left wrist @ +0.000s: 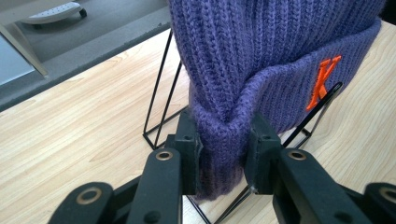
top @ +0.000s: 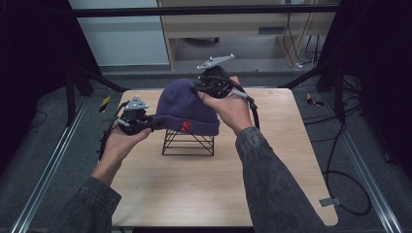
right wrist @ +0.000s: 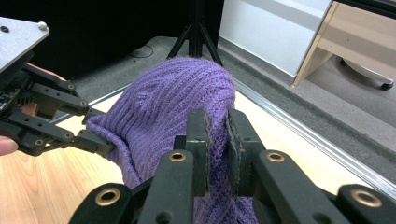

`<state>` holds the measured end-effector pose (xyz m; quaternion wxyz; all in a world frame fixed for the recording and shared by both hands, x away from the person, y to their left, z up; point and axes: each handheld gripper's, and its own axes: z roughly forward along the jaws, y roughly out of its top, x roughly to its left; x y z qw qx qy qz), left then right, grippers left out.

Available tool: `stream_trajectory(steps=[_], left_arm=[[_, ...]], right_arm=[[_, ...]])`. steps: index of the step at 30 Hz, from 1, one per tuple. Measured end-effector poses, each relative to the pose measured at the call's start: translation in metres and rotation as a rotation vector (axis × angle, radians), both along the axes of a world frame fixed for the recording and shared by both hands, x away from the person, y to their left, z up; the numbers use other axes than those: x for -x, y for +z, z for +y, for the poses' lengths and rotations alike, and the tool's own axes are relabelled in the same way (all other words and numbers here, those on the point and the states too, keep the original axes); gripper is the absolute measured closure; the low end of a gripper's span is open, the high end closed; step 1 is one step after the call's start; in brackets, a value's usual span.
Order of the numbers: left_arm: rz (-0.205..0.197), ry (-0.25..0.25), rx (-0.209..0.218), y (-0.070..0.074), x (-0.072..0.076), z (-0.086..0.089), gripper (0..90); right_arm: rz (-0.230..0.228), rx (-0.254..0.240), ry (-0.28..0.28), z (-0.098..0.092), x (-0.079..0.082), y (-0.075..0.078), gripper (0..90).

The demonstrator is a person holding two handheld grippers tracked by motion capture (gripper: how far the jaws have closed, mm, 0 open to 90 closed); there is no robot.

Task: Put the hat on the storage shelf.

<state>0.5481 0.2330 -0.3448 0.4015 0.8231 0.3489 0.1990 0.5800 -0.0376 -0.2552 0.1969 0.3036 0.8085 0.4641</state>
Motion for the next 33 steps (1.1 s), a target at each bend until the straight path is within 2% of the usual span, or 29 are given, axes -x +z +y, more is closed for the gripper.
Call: stream_trajectory(steps=[8, 33], left_arm=[[0.017, -0.007, -0.009, -0.012, 0.0, -0.001, 70.0], [0.044, -0.007, -0.009, -0.033, 0.002, 0.001, 70.1]], right_arm=[[0.017, 0.013, 0.012, -0.001, 0.003, -0.01, 80.9], [0.06, 0.032, 0.036, -0.003, 0.008, -0.031, 80.6]])
